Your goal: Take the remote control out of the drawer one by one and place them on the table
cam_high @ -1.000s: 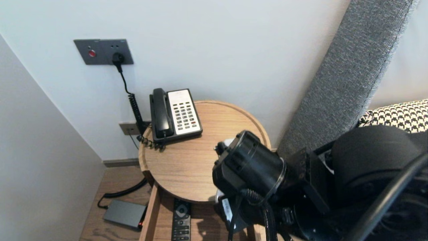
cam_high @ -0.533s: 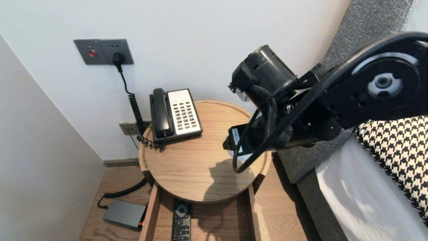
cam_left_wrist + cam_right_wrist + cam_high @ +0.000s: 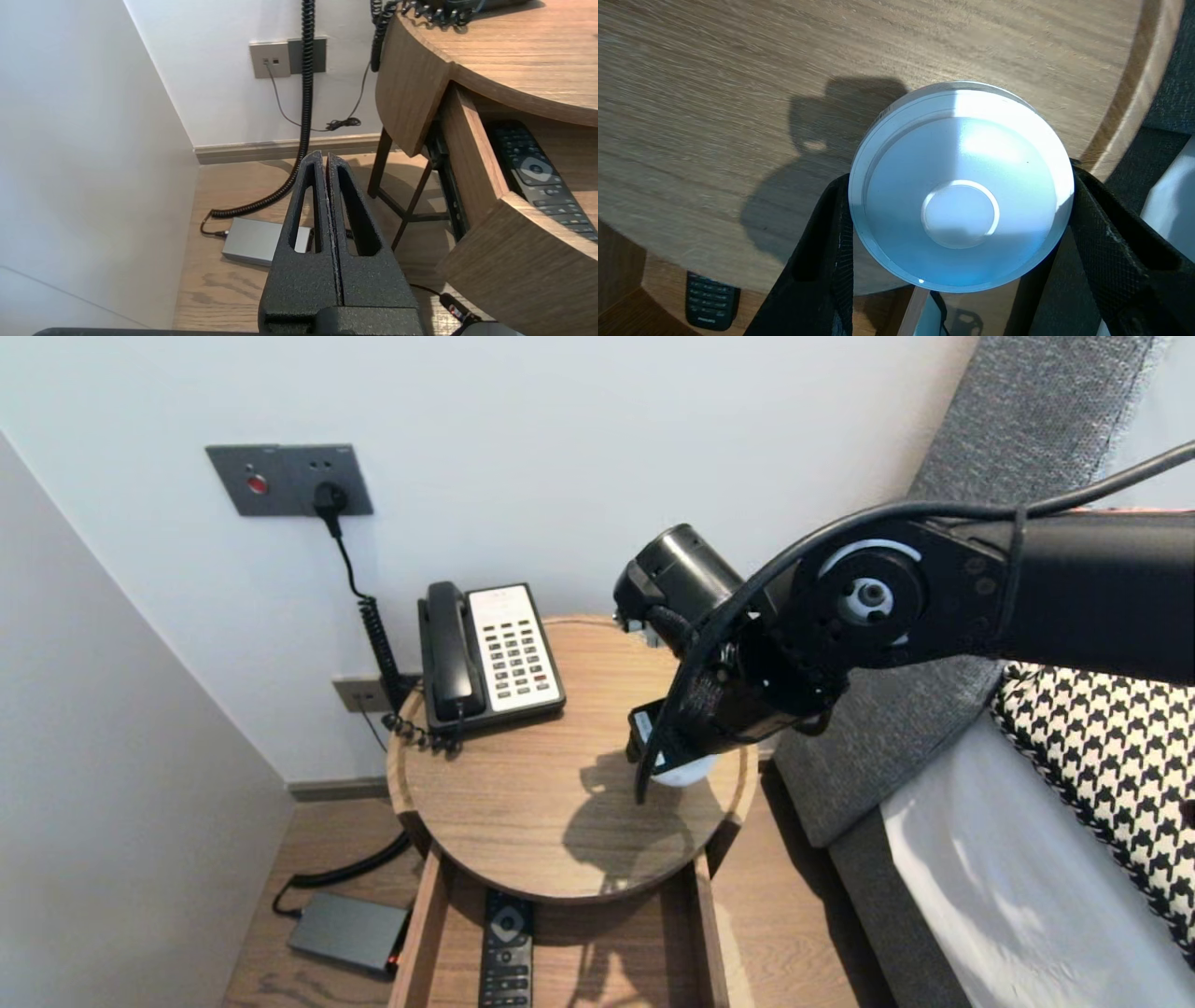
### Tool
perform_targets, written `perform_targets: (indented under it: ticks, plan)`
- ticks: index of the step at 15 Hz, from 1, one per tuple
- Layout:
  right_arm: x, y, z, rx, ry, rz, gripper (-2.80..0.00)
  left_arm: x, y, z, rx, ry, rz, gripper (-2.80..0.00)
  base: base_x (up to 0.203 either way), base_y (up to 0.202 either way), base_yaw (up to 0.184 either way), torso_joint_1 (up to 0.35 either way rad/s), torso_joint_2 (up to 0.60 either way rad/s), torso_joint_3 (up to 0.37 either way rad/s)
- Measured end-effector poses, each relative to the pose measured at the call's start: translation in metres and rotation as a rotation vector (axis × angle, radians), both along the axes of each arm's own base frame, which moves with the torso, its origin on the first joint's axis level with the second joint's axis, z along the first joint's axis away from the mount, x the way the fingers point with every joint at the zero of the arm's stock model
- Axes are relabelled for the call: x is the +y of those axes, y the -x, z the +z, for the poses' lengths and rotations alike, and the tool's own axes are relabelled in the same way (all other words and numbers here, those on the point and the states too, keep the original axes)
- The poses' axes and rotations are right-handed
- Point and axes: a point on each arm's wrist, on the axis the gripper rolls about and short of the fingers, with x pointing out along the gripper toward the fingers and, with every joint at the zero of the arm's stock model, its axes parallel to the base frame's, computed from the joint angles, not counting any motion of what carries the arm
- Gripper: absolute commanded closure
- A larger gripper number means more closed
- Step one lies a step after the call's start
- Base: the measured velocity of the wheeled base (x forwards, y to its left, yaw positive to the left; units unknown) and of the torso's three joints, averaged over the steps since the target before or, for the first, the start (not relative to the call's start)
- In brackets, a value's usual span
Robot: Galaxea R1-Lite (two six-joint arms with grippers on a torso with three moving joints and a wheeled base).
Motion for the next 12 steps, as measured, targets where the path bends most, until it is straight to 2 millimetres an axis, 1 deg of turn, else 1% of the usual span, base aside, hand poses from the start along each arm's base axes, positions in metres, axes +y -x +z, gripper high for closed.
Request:
perform_targets:
  ticks: [5, 12]
  plan:
    - [0.003, -0.009, -0.013, 0.028, 0.008, -0.01, 0.0, 0.0, 0.0, 0.0, 0.0, 0.0, 0.0, 0.0, 0.0, 0.0, 0.0, 0.0, 0.0, 0.0]
    - [0.003, -0.013, -0.016, 0.036, 0.006, -0.017, 0.0, 0.0, 0.0, 0.0, 0.0, 0.0, 0.0, 0.0, 0.0, 0.0, 0.0, 0.0, 0.0, 0.0]
